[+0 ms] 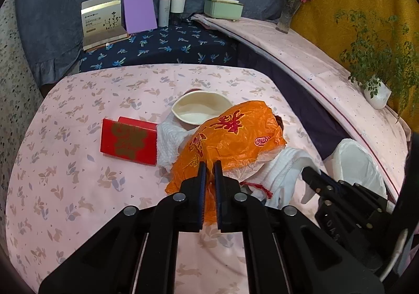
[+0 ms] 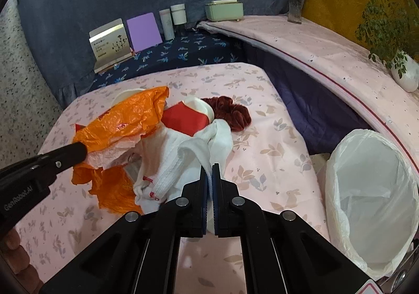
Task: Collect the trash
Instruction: 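Grasp the orange plastic bag with the left tool while the right tool grasps a white glove, then carry both items over the white bin and open both tools to drop them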
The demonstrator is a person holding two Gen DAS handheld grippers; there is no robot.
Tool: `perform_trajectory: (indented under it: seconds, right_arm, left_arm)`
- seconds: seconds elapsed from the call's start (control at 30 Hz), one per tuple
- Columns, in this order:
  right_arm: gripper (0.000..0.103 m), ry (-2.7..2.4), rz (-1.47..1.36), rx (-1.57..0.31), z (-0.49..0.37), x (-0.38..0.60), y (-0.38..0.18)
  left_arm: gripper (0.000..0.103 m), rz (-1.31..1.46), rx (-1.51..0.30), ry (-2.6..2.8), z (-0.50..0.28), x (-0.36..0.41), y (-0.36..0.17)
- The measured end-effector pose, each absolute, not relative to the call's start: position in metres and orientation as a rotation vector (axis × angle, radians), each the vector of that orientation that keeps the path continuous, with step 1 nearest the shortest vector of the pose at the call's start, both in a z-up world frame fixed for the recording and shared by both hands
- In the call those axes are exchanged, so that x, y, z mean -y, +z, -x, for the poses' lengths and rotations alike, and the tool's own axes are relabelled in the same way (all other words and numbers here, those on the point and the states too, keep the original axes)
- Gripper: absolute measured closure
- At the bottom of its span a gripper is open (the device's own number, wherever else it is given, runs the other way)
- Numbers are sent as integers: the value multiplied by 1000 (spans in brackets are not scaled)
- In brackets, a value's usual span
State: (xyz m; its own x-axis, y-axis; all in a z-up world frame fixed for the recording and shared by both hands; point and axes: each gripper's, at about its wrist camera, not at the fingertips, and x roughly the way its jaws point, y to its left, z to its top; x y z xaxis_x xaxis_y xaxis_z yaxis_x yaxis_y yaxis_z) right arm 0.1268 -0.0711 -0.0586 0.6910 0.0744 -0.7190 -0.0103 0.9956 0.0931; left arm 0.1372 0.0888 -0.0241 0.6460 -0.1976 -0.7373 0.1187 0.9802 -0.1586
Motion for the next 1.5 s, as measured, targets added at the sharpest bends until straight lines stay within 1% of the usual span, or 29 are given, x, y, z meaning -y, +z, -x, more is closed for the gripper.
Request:
perform_trajectory:
  seconds: [0.27,0.53,0.77,0.97,1.37,1.47,1.5]
  right_arm:
    - [100,-18,-107,-692,-99,101,-11]
    - [100,-138,-158,-633,-70,161,10]
    - [100,-249,-202,-612,-48,217,11]
    - [100,-324,-240,-611,-31,256,1]
    - [100,-402,-297,-634,-23,299,-20]
    - [98,-408,-309,-643,-25,305,-24]
    - [96,-409,-315,-642,-25,307,-25]
  left_arm:
    - [97,72,-788,-240,-114,-57,7]
    - [97,11,-761,-335,-95,1,21]
    - [97,-36,-754,-440,-89,59,20]
    - [97,-77,-771,-511,-90,106,9]
    - [97,-113,-814,-606,-97,164,-10]
    - [90,-121,-815,-609,-98,171,-12]
    - [75,-123,-812,-605,-98,172,-12]
